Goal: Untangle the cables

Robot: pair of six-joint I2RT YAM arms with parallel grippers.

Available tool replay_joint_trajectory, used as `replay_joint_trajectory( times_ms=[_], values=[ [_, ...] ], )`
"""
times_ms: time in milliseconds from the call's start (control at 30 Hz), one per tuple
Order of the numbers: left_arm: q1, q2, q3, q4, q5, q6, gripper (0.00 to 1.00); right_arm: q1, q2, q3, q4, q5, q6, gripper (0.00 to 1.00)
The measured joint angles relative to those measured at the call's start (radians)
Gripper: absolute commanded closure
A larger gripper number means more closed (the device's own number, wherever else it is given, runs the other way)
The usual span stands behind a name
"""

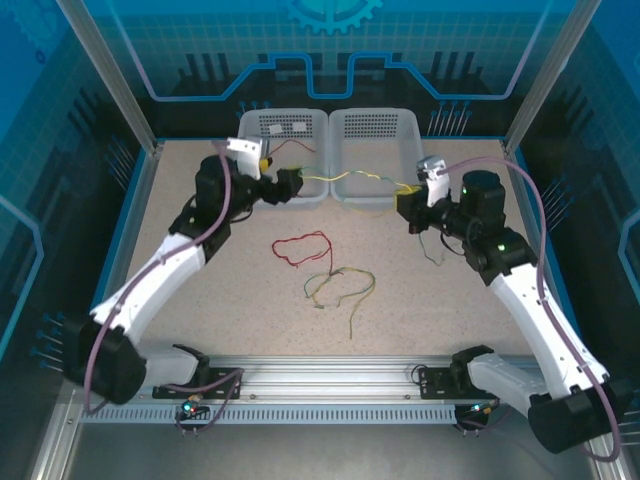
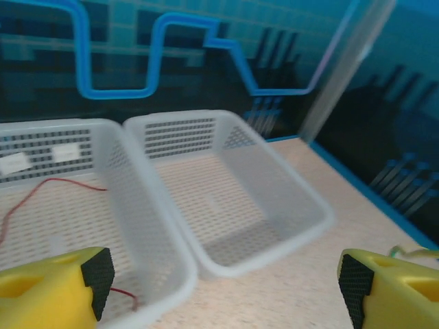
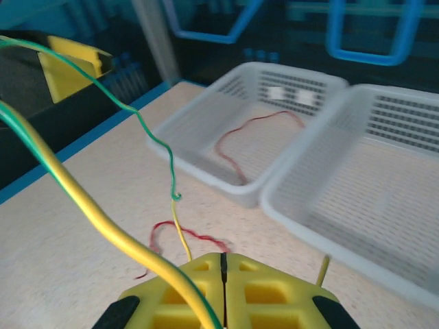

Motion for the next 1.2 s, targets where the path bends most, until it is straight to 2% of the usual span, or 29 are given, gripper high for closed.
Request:
replay_joint_trajectory(
  times_ms=[167,367,567,767,800,900,933,967,1033,1100,1167,1200],
  values=[
    [-0.056,-0.195,-0.146,0.072,0.072,0.056,0.12,0.068,0.126,0.159,-0.077,-0.078,-0.074,1.00],
    [-0.082,-0.361,-0.169,0.094,0.145,0.172,0.11,0.097,0.193,0.199,-0.114,-0.078,-0.091,1.00],
    [-0.101,-0.354,-0.166,0.078,0.185,0.279,0.11,0.115,0.226,0.233,-0.164,-0.057,-0.103,1.00],
    [-0.176,-0.262,-0.085,-0.020,0.186,0.412,0.11,0.163,0.257,0.258,-0.217,-0.042,-0.134,1.00],
    [-0.188,-0.243,-0.066,-0.031,0.179,0.431,0.15,0.172,0.260,0.261,-0.228,-0.036,-0.143,1.00],
    [-0.205,-0.204,-0.031,-0.043,0.158,0.479,0.54,0.204,0.270,0.280,-0.256,-0.025,-0.171,1.00],
    [-0.206,-0.192,-0.023,-0.047,0.152,0.488,0.62,0.216,0.274,0.287,-0.264,-0.025,-0.181,1.00],
    [-0.206,-0.182,-0.016,-0.050,0.147,0.499,0.63,0.223,0.276,0.291,-0.267,-0.025,-0.187,1.00],
    [-0.206,-0.160,-0.010,-0.050,0.133,0.509,0.72,0.233,0.277,0.294,-0.272,-0.026,-0.198,1.00],
    [-0.206,-0.140,-0.010,-0.051,0.121,0.526,0.72,0.234,0.277,0.294,-0.275,-0.027,-0.204,1.00],
    [-0.207,-0.122,-0.010,-0.055,0.107,0.532,0.88,0.233,0.276,0.294,-0.275,-0.028,-0.210,1.00],
    [-0.206,-0.113,-0.010,-0.059,0.098,0.531,1.00,0.234,0.275,0.294,-0.276,-0.028,-0.212,1.00]
  ],
)
